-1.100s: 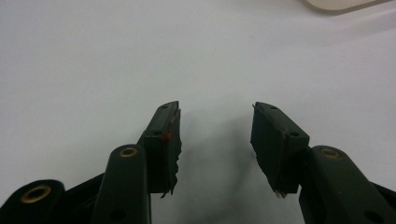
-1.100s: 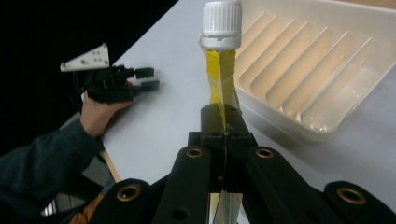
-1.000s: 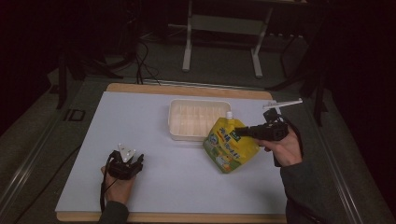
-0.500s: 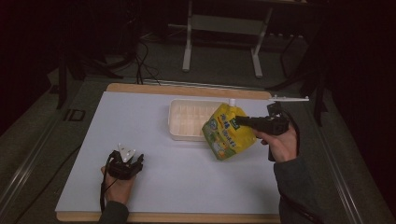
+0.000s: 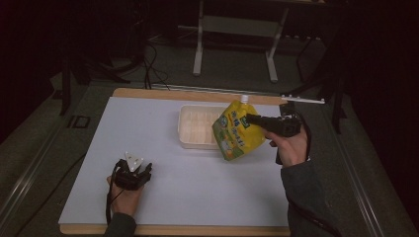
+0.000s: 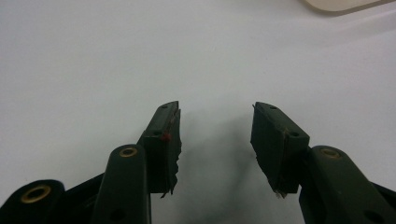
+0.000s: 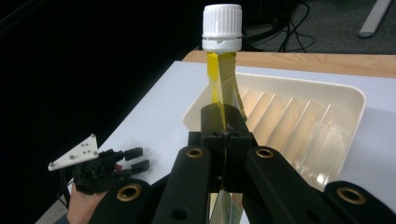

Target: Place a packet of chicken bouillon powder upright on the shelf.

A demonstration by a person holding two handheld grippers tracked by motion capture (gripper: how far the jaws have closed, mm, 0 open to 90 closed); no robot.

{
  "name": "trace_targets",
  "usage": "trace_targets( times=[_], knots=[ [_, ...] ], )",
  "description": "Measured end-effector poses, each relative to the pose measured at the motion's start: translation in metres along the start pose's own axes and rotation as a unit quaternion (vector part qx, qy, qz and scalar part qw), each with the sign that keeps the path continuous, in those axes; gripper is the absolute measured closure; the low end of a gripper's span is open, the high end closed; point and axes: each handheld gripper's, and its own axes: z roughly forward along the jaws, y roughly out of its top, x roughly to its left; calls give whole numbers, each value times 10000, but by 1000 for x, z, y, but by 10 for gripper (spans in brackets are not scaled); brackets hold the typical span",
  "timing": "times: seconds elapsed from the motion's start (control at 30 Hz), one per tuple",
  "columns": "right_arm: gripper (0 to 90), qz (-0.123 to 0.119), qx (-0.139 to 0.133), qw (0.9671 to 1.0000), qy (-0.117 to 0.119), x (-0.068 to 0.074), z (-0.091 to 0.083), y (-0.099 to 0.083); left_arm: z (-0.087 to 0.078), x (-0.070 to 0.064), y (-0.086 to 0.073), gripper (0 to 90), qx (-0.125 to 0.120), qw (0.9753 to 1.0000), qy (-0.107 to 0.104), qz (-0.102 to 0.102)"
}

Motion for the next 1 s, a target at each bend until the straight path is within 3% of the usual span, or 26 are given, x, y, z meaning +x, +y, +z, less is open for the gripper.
trace_targets(
  times=[0.47,1.0],
  knots=[
    [900,327,-400,9985,-208,11,20,7,0,0,0,520,-14,10000,-8,-28],
    [900,387,-725,9956,-442,22,41,8,0,0,0,520,-19,10000,-7,-21]
  ],
)
